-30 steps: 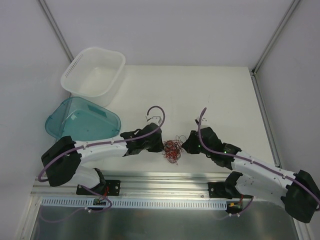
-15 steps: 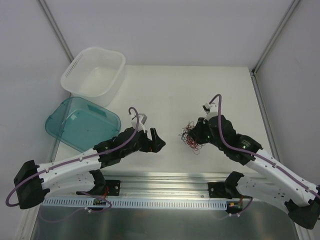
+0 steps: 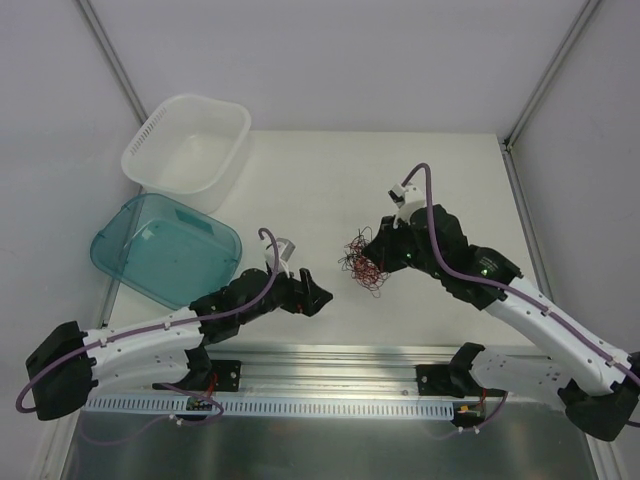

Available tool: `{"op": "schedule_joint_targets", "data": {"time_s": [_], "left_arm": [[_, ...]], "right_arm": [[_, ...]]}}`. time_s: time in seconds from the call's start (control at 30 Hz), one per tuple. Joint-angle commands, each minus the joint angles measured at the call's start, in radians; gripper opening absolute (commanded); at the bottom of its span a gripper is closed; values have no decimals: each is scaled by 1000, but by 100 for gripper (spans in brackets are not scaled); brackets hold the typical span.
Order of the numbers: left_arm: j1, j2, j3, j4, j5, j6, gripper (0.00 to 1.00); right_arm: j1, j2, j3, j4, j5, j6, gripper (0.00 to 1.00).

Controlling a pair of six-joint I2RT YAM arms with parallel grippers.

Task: Untangle the cables

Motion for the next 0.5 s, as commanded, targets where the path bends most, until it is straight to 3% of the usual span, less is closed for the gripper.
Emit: {"op": "schedule_joint_targets", "data": {"time_s": [0.0, 0.23, 0.47], "left_arm": [[-2, 43, -38, 205, 35, 29, 83], [-35, 175, -46, 433, 32, 50, 84], [-51, 294, -61, 687, -19, 29, 82]], "right_arm": [[10, 12, -9, 91, -50, 56, 1], [19, -23, -24, 139, 41, 130, 1], [36, -48, -41, 176, 37, 182, 1]]}}
